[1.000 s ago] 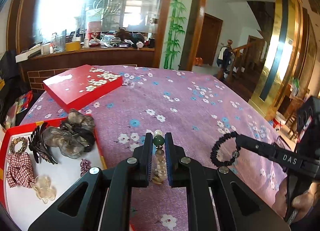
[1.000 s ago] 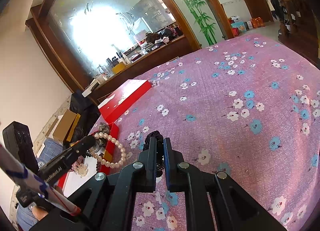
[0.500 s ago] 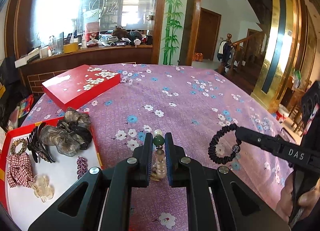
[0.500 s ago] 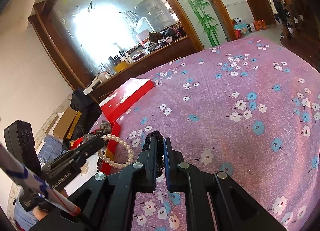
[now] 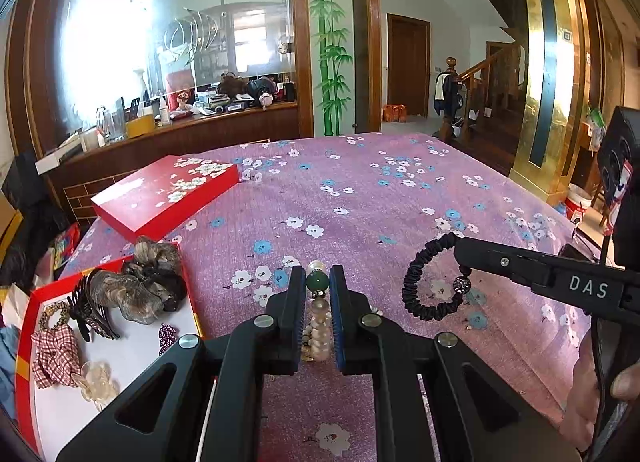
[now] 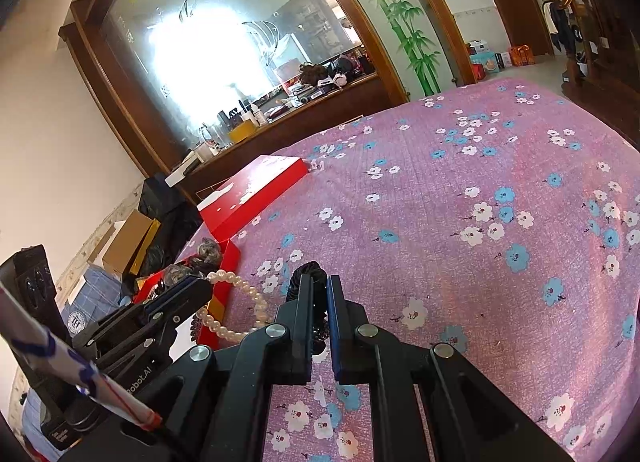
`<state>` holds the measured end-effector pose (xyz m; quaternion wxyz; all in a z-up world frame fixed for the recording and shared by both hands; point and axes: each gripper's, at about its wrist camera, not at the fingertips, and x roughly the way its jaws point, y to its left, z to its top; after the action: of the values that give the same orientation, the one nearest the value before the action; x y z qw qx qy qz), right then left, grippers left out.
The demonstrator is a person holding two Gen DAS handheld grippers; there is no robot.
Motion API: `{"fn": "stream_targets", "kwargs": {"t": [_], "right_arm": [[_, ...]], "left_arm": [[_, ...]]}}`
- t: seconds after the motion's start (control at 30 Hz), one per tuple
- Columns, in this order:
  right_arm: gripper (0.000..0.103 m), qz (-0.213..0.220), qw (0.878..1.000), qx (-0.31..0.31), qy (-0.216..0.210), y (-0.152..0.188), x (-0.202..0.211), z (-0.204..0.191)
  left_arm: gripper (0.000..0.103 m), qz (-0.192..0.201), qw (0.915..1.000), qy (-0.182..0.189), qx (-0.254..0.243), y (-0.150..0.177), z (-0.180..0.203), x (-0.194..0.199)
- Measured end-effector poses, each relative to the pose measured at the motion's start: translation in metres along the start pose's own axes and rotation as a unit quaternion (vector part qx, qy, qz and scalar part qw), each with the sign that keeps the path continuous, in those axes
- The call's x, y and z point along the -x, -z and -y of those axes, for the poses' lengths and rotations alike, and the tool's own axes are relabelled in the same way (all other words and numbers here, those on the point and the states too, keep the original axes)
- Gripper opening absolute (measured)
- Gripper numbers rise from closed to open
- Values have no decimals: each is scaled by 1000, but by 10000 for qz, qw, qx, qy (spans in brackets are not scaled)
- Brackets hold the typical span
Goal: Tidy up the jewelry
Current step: 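Carry the pearl bracelet in the left gripper while the right carries the hair tie toward the tray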
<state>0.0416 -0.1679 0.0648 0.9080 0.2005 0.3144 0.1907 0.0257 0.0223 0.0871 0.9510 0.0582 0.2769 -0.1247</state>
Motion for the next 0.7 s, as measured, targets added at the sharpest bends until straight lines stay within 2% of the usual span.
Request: {"fn": "stream_targets", "kwargs": {"t": [0.7], "right_arm": [[7,77,9994,239,232,3,-3,-4]], "left_arm": [[11,162,9998,-64,42,-4,-1,10]]}}
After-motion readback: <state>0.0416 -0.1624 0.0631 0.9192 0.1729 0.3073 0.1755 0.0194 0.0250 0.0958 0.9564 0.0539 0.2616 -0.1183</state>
